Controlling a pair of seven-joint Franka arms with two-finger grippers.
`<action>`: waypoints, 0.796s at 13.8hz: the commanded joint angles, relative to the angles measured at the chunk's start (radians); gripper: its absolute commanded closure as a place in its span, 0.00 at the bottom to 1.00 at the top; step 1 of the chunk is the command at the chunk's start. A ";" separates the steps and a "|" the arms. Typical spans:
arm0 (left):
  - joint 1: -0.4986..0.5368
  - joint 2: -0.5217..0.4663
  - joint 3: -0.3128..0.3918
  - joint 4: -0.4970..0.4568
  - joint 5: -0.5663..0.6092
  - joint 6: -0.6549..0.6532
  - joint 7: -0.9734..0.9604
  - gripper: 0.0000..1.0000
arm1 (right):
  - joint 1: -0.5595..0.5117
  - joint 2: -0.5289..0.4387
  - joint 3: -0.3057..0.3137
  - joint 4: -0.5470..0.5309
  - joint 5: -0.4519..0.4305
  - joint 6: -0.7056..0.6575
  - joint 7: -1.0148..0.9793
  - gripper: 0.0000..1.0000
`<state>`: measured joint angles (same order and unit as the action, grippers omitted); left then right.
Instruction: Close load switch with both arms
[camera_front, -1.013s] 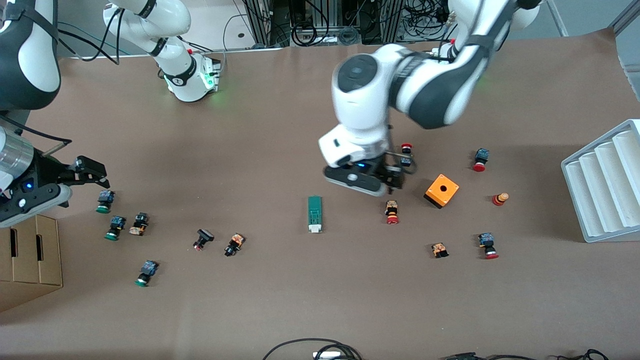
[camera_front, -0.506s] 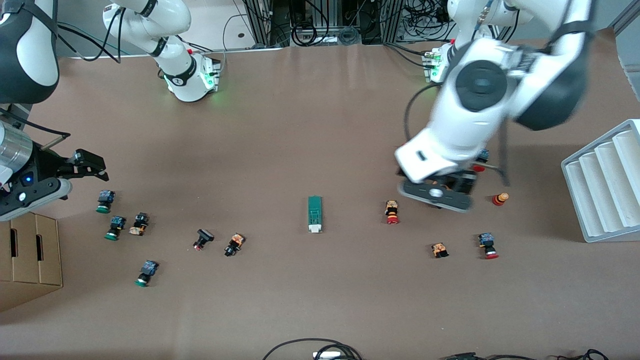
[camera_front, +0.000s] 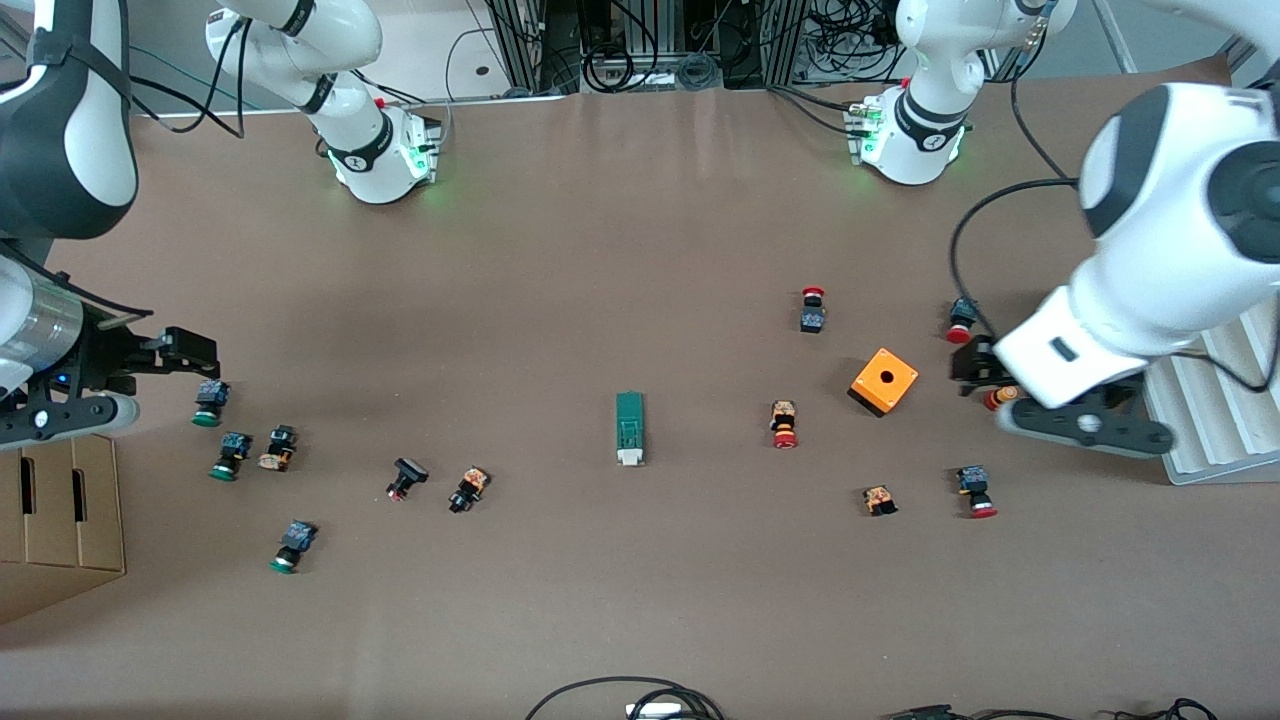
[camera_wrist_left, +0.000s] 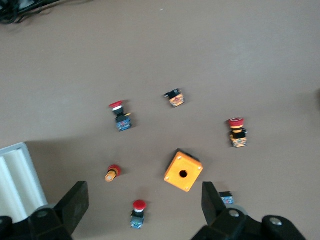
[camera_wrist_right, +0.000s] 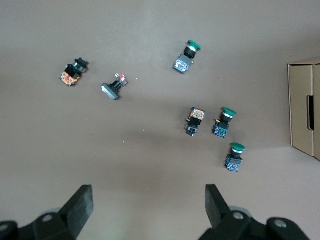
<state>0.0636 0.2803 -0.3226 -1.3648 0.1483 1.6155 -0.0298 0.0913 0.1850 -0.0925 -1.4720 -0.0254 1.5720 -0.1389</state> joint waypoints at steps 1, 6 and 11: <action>-0.018 -0.200 0.138 -0.254 -0.128 0.084 0.028 0.00 | 0.001 0.007 -0.016 0.004 -0.013 0.029 0.030 0.00; -0.102 -0.320 0.282 -0.422 -0.159 0.156 0.027 0.00 | -0.012 0.018 -0.013 0.004 -0.013 0.031 0.030 0.00; -0.117 -0.299 0.338 -0.416 -0.159 0.138 0.028 0.00 | -0.065 0.014 0.016 -0.022 -0.016 0.082 0.024 0.00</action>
<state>-0.0389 -0.0156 0.0017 -1.7693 -0.0018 1.7477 0.0114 0.0478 0.1996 -0.1065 -1.4728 -0.0254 1.6317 -0.1225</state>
